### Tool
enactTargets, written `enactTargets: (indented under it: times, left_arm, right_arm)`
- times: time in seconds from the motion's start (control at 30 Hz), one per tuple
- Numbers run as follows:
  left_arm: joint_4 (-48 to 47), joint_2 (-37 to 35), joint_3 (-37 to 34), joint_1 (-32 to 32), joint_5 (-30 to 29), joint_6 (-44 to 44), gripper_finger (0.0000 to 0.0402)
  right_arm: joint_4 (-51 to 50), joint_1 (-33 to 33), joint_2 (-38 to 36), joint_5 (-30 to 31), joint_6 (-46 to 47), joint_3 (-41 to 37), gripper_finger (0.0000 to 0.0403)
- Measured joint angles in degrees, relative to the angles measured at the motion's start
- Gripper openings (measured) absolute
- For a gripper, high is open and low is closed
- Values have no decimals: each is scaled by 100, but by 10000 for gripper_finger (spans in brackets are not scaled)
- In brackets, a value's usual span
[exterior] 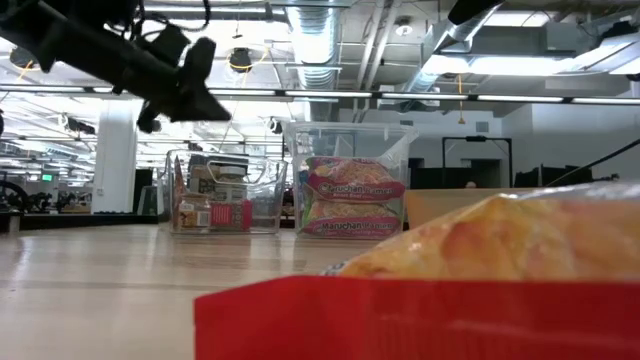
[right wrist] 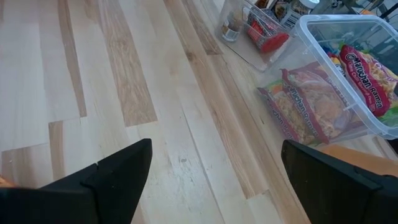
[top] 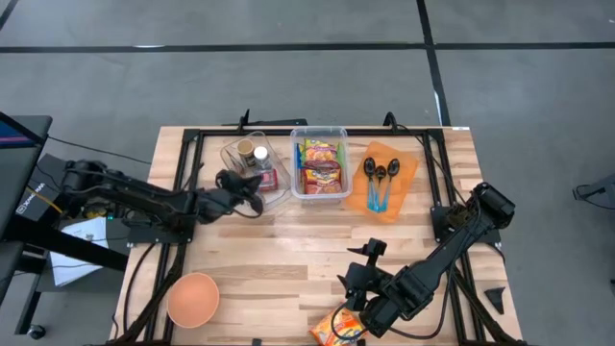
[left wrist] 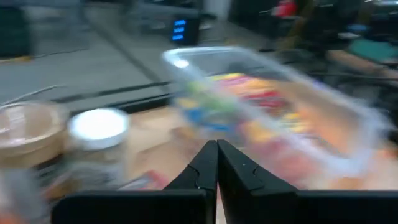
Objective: Pick & Place Food Item
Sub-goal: Adjust the bins
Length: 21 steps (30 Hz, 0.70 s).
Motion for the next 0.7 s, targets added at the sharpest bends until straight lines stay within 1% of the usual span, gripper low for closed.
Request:
enactTargets:
  times: [0.07,0.17,0.3,0.43,0.5,0.63,0.7]
  left_arm:
    - [432,90,7,-109,195,258,0]
    - [550,425,223,-181,244,394,0]
    - [505,1159,855,-114,496,556,0]
    - [409,1834,1642,38,548,941,0]
    - [46,2033,2078,164,667,959,0]
    - [-888,2414,2933,451,1442,796,0]
    - [-1408,2610,3251,516,1490,761,0]
  right_arm:
    - [-5,-11,0,0,-2,0,354]
    - [-7,-37,0,-2,-7,0,354]
    - [-10,-81,0,-9,-37,0,354]
    - [1,-118,0,-46,-39,0,354]
    - [3,-116,0,-112,-42,0,354]
    - [-1,-107,0,-133,-62,0,354]
    - [-3,-107,0,-148,-100,0,354]
